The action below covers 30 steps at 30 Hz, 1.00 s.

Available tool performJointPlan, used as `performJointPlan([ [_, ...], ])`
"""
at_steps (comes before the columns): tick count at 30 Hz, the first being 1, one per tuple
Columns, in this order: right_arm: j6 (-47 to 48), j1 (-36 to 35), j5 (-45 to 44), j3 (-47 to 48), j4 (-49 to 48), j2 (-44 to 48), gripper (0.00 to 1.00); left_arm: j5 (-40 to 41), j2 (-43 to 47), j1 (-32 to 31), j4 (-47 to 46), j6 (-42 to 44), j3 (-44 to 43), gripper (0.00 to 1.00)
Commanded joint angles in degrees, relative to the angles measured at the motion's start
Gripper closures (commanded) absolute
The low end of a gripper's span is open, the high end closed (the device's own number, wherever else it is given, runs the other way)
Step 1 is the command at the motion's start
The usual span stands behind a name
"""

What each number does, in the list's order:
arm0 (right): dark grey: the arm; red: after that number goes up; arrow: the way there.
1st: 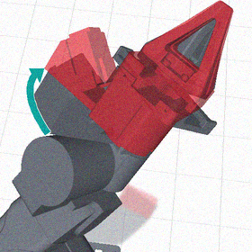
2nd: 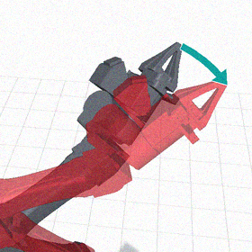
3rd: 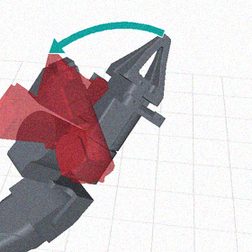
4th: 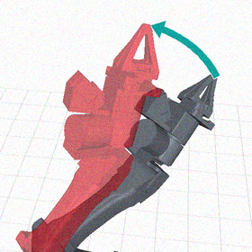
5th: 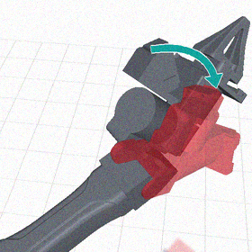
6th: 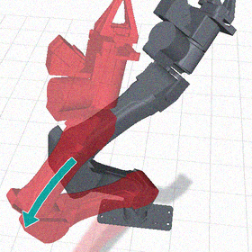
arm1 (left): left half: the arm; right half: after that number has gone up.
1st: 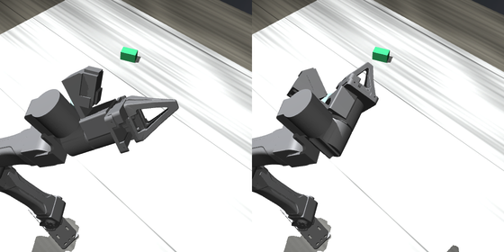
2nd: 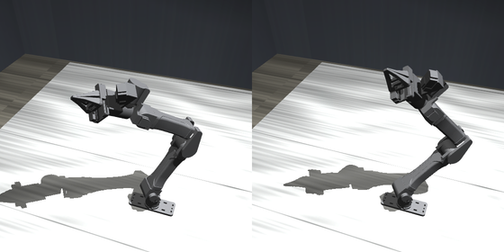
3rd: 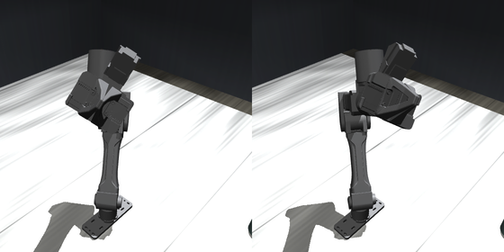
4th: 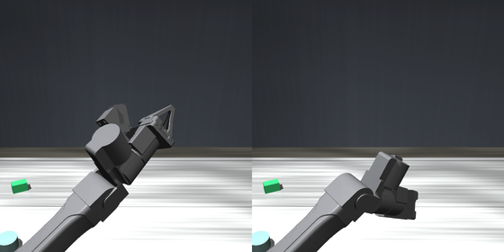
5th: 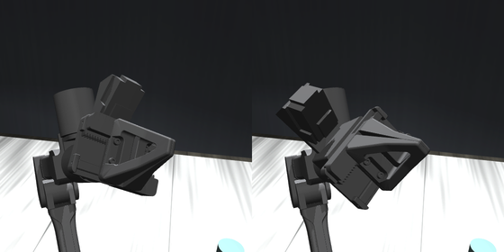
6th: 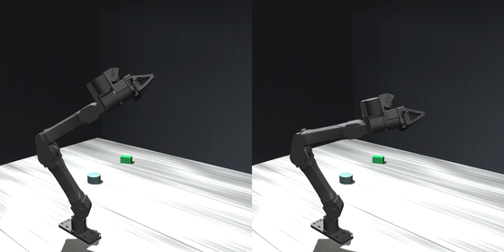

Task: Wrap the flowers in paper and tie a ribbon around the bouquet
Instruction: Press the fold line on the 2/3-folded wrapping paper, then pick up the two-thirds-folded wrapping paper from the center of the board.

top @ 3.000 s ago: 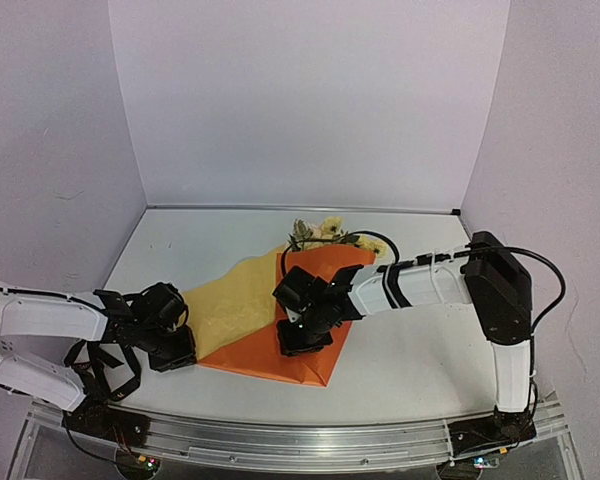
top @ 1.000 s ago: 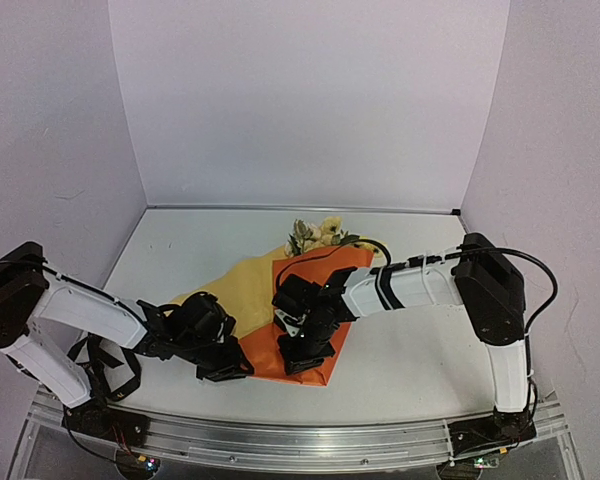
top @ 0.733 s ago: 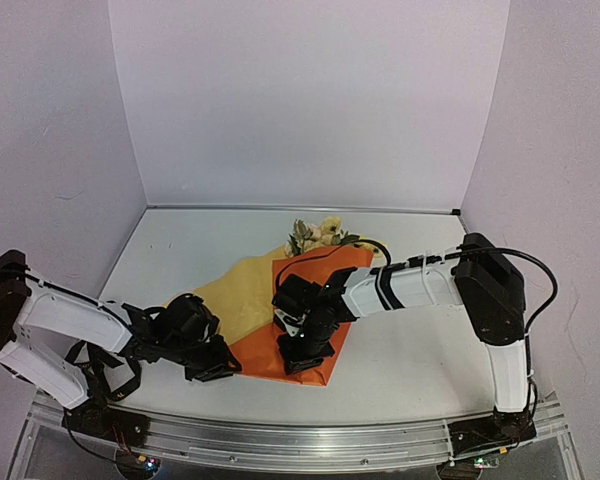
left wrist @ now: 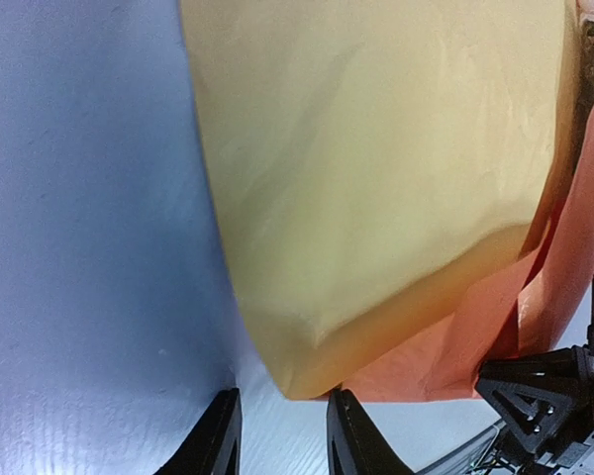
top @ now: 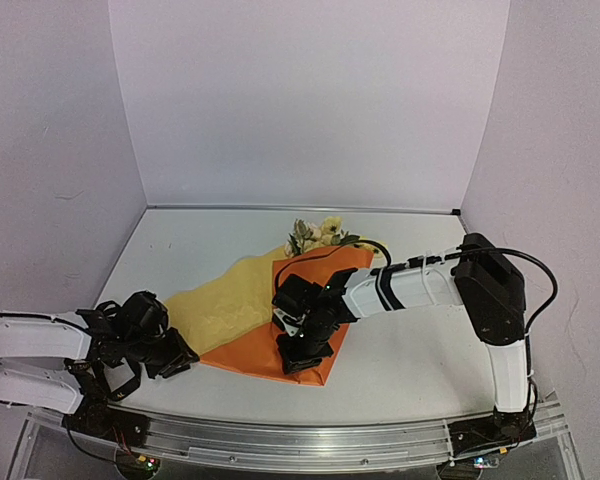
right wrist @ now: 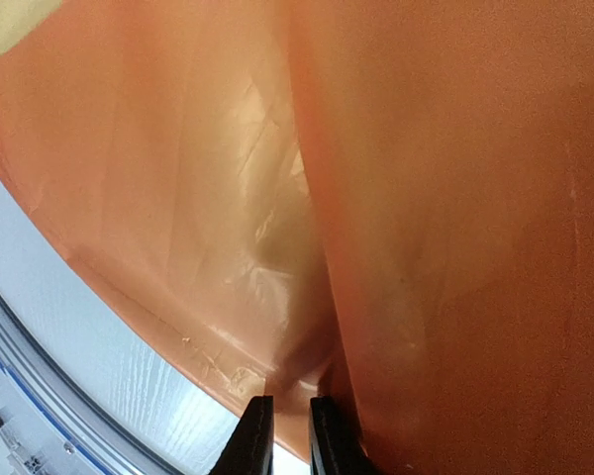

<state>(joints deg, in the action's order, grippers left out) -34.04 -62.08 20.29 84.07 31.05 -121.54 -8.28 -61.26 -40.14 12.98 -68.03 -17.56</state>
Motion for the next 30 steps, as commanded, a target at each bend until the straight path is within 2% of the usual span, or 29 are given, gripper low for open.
performJointPlan([
  [1, 0.03, -0.29, -1.28, -1.39, 0.26, 0.16, 0.84, 1.62, 3.59, 0.33, 13.06, -1.29, 0.17, 0.67],
  [6, -0.42, -0.27, -1.04, -0.69, 0.01, -0.41, 0.84, 1.21, 5.07, 0.31, 11.69, -4.51, 0.25, 0.64],
  [11, -0.75, -0.28, -1.02, -0.66, -0.22, -0.77, 0.84, 0.68, 1.71, 0.29, 3.6, -6.58, 0.2, 0.62],
  [17, -0.76, -0.24, -0.96, -0.55, -0.2, -0.8, 0.85, 1.43, -1.9, 0.24, -0.69, -8.46, -0.47, 0.62],
  [22, -0.81, -0.29, -1.05, -0.5, -0.29, -0.89, 0.85, 1.53, -3.53, 0.24, -0.9, -9.53, 0.04, 0.68],
  [30, -0.84, -0.28, -1.09, -0.72, -0.47, -0.89, 0.85, 3.08, -2.1, 0.27, -5.76, -9.46, 1.83, 0.82],
])
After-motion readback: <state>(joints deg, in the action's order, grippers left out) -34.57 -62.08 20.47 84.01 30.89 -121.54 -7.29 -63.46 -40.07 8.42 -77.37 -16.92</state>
